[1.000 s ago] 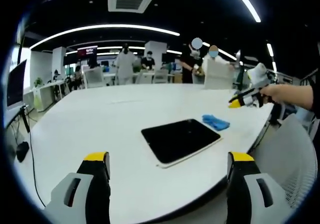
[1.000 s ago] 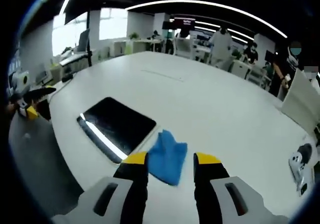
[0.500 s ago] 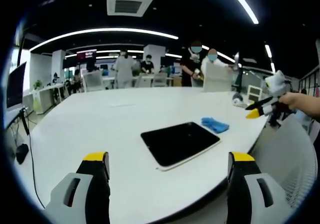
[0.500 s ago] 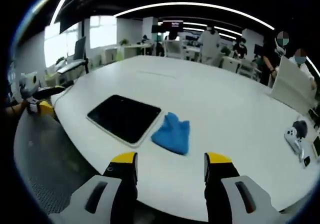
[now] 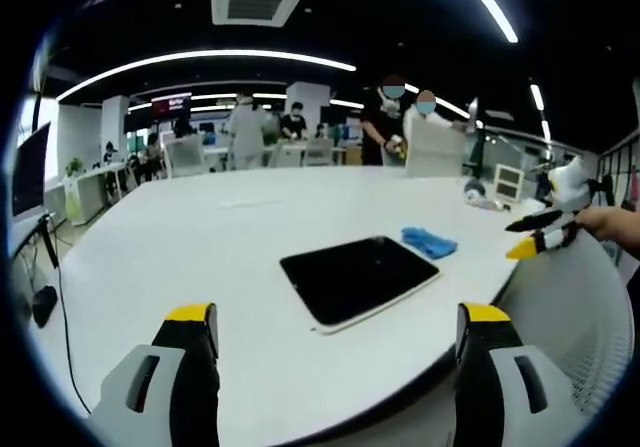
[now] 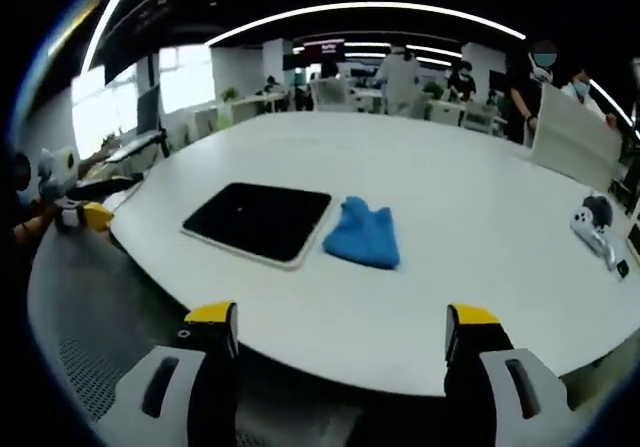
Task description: Wipe the mirror surface with the cleaning cloth until all visible marks leave the cleaned area.
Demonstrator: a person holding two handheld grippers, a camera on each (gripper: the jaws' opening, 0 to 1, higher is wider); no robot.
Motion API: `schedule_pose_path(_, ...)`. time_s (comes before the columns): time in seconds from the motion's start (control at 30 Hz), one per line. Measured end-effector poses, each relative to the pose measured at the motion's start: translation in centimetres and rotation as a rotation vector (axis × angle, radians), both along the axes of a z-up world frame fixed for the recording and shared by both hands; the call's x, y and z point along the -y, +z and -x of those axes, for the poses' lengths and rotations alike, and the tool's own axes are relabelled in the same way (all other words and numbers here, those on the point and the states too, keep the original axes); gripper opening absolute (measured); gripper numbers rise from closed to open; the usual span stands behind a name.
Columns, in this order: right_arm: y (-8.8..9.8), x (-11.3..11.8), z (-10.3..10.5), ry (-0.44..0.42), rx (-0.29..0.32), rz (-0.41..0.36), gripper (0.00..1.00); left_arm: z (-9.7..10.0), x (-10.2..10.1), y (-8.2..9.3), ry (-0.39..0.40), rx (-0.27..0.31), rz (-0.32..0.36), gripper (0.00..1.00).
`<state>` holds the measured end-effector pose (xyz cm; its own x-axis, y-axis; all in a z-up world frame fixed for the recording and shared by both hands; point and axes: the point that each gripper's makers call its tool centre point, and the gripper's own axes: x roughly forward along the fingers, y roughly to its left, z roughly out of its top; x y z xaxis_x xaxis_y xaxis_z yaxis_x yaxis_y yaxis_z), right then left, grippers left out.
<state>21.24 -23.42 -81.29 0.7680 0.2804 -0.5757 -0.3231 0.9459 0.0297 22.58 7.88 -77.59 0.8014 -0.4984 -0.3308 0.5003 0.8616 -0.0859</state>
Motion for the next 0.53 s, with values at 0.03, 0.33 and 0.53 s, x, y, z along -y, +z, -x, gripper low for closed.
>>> schedule_pose_path(0.03, 0.17, -0.19, -0.26, 0.005, 0.017, -0.005, 0.87, -0.01, -0.03, -0.07, 0.001, -0.005, -0.001, 0.99)
schedule_pose_path(0.33, -0.27, 0.34, -0.2, 0.025, 0.0, 0.0, 0.87, 0.17, 0.26, -0.11, -0.017, -0.025, 0.033, 0.95)
schedule_pose_path(0.53, -0.33, 0.45, -0.37, 0.016, 0.015, -0.004, 0.86, -0.12, -0.02, 0.24, 0.0, 0.004, 0.029, 0.99)
